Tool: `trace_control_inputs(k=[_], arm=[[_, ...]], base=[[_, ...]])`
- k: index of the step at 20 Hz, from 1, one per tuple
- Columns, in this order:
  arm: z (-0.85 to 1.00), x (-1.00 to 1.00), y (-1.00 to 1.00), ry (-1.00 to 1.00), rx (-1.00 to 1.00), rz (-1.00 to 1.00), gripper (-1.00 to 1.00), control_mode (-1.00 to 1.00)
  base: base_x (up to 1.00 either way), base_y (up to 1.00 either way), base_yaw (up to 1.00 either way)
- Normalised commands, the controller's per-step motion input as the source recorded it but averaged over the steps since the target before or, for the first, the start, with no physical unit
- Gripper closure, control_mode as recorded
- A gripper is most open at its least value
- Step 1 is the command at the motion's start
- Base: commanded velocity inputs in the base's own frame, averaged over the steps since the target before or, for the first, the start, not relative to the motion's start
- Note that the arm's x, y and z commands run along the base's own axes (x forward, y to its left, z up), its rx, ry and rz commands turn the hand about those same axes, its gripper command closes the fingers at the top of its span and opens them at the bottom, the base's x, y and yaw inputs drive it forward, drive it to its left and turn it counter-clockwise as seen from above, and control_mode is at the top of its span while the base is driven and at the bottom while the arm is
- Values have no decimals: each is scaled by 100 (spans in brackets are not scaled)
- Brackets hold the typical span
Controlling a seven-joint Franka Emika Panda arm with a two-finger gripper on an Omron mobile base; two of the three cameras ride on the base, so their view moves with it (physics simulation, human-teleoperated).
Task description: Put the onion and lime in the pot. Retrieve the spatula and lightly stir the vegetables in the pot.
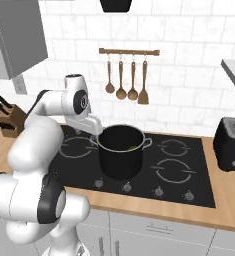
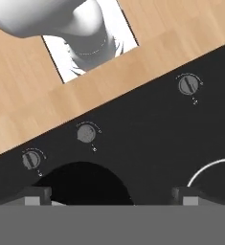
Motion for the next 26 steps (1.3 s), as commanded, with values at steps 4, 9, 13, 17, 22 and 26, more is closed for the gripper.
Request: trace_control_inputs(k=[4, 9, 13, 17, 22, 26], arm=[[0, 0, 0, 0, 0, 0, -100, 100], [0, 0, 0, 0, 0, 0, -100, 100], [-16, -18, 32, 0, 0, 2, -100, -100], [-82, -52, 96, 7, -1, 30, -100, -100], [-82, -22, 100, 23, -6, 40, -100, -100], [-46, 47, 100, 37, 26, 34, -100, -100]], base=[[-1, 100, -2], [2, 96, -3], [0, 36, 0], [0, 0, 0], [0, 0, 0], [0, 0, 0]])
